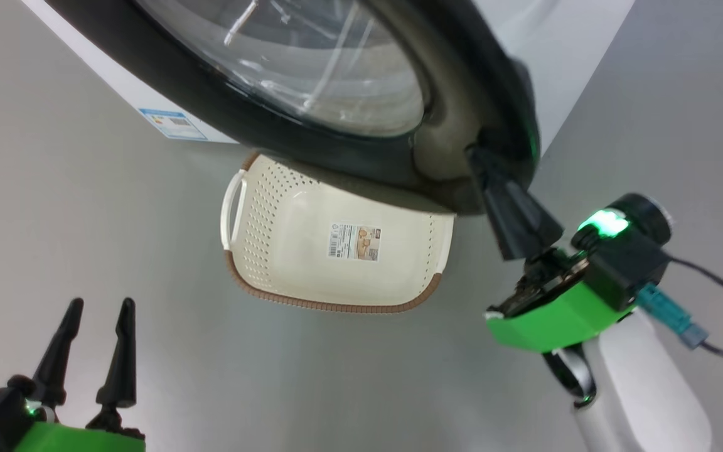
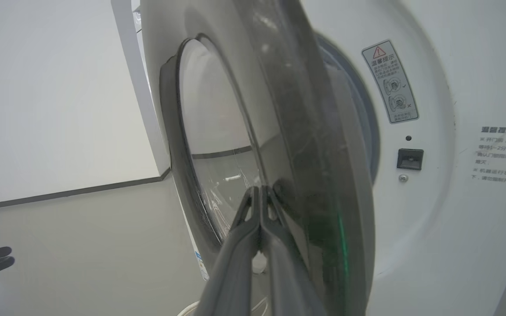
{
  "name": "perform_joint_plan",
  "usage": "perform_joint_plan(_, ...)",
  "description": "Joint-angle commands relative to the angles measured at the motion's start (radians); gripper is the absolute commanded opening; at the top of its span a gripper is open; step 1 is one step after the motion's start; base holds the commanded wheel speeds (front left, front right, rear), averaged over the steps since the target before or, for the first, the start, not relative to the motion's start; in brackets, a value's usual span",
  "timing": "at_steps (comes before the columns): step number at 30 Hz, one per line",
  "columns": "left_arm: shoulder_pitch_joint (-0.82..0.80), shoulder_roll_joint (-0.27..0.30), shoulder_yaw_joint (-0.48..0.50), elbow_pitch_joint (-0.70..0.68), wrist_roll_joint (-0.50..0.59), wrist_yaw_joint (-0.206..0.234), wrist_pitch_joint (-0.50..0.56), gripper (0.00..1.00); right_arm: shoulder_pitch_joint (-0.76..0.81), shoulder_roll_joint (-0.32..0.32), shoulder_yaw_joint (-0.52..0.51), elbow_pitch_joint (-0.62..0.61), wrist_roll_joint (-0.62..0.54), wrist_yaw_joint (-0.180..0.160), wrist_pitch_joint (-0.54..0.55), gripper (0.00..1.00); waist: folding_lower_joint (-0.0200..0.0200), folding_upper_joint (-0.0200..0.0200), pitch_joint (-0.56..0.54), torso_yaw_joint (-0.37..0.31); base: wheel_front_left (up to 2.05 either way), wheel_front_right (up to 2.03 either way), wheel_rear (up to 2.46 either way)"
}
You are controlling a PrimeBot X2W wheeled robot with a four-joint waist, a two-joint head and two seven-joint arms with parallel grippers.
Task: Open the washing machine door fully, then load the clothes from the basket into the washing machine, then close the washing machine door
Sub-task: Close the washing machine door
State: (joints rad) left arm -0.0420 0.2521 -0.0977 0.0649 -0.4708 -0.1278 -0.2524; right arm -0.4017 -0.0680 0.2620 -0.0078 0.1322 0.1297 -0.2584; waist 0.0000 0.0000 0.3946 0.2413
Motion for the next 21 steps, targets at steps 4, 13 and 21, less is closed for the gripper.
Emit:
perform_joint_plan(4, -0.048, 0.044, 0.022, -0.027, -0.018, -0.003, -0.009, 1.00, -0.065, 0.018, -0.028, -0.015, 0.013, 0.001, -0.003, 0.00, 0.0000, 0.0000, 0.040, 0.002, 0.00, 0.00, 0.00)
perform_joint_plan(13, -0.098, 0.069, -0.010, -0.033, -0.047, -0.003, -0.009, 1.00, -0.219, 0.018, -0.074, 0.066, 0.056, 0.001, -0.003, 0.00, 0.0000, 0.0000, 0.109, 0.006, 0.00, 0.00, 0.00)
perform_joint_plan(21, -0.135, 0.084, -0.031, -0.033, -0.071, -0.003, -0.009, 1.00, -0.373, 0.018, -0.091, 0.148, 0.064, 0.001, -0.003, 0.00, 0.0000, 0.0000, 0.164, 0.006, 0.00, 0.00, 0.00)
